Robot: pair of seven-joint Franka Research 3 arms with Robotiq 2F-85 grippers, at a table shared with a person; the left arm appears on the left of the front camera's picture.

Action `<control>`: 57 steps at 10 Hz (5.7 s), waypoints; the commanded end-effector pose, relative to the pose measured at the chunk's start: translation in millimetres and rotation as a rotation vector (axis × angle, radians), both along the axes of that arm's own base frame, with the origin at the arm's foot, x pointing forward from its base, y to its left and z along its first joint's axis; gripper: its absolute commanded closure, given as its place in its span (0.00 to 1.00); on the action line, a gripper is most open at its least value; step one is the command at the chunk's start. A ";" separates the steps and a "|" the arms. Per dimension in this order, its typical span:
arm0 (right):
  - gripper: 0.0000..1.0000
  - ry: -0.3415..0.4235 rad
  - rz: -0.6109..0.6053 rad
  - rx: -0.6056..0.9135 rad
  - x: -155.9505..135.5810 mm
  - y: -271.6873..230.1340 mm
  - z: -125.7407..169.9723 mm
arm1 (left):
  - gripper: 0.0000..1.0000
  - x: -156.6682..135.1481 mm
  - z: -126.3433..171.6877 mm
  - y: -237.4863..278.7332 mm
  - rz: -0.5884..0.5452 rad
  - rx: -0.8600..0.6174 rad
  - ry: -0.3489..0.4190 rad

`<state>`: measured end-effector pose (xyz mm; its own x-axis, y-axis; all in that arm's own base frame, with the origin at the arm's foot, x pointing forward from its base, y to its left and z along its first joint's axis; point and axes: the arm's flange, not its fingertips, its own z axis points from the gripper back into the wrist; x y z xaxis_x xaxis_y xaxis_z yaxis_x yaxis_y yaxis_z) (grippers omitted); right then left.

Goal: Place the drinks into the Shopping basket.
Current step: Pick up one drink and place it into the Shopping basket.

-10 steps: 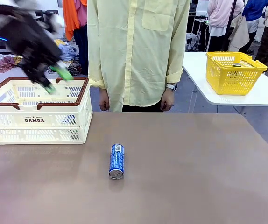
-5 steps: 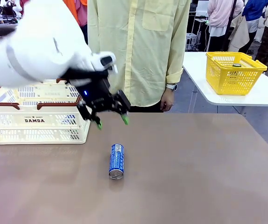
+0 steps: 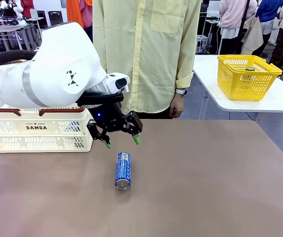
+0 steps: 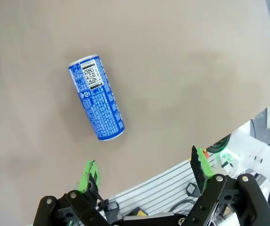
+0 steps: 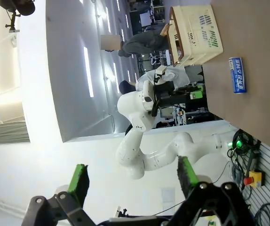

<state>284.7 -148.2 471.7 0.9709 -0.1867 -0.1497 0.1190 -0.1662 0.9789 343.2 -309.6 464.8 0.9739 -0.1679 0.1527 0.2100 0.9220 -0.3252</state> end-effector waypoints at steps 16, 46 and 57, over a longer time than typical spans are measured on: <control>0.00 0.007 0.001 0.009 0.1 -1.2 5.1 | 0.00 62.1 -145.8 -66.3 0.268 0.413 0.158; 0.00 0.007 0.001 0.009 0.1 -1.2 5.1 | 1.00 200.1 131.8 162.0 0.004 -0.045 -0.205; 0.00 0.007 0.001 0.009 0.1 -1.2 5.1 | 1.00 270.1 19.4 274.1 0.110 0.130 -0.067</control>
<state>284.3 -148.4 471.6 0.9707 -0.1871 -0.1507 0.1198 -0.1668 0.9787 620.3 -40.0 480.3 0.9808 -0.0470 0.1893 0.0846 0.9770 -0.1959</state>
